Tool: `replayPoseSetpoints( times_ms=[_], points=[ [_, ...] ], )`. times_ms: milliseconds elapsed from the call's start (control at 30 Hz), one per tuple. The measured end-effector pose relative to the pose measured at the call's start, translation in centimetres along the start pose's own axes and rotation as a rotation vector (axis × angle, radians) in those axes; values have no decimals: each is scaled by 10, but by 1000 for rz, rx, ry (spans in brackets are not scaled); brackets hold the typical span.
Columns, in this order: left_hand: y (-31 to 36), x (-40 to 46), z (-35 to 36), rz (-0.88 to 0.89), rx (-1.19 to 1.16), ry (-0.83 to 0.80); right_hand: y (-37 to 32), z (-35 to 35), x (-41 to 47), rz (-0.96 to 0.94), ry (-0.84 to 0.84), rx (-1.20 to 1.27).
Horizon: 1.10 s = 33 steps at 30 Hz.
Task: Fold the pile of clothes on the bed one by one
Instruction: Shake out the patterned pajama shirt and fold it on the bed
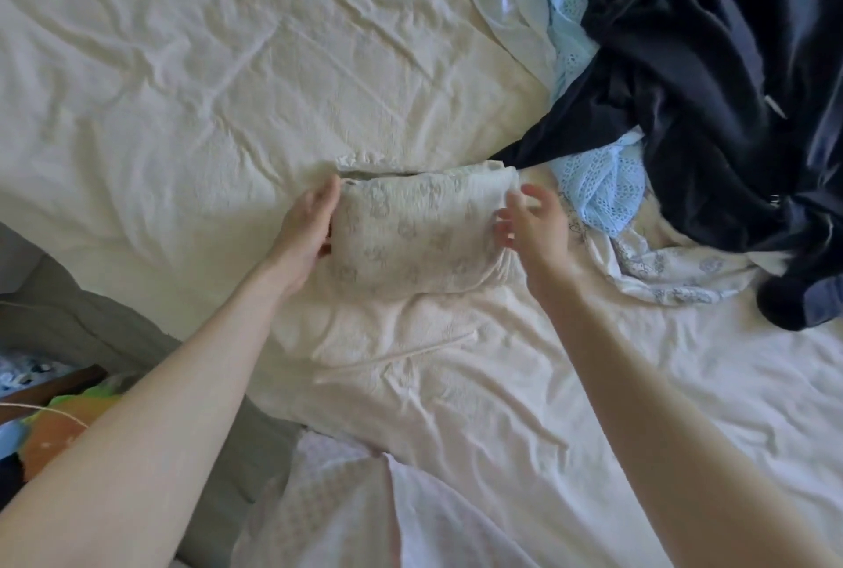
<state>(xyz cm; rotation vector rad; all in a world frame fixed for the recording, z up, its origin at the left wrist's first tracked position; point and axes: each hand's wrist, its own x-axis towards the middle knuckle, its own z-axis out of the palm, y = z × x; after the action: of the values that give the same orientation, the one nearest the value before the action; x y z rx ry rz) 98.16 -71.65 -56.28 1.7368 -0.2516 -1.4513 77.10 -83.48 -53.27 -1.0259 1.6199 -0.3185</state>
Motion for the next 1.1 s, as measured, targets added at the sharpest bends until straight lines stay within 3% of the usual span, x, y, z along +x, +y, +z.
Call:
replayPoseSetpoints(
  times_ms=[67,133,200,333,467,567,633,733,867,1100],
  points=[
    [-18,-3,9,22,96,41,15,14,-6,-404,1,-541],
    [-36,-10,16,70,191,104,34,21,-15,-698,-29,-878],
    [-47,-11,22,115,297,191,51,26,-15,-706,-92,-1037],
    [-47,9,28,148,538,320,72,27,7,-477,-171,-1158],
    [-39,35,33,-34,584,349,64,29,30,-431,-198,-1017],
    [-38,34,28,-65,433,356,57,23,37,-508,-58,-695],
    [-42,27,21,-124,254,294,57,15,40,-459,27,-562],
    [-41,24,5,-253,25,115,55,3,51,-142,78,-442],
    [-35,27,-1,-334,-46,50,40,-10,67,322,-152,-69],
    [-23,9,12,-332,-55,165,34,-28,56,500,-271,108]
  ],
)
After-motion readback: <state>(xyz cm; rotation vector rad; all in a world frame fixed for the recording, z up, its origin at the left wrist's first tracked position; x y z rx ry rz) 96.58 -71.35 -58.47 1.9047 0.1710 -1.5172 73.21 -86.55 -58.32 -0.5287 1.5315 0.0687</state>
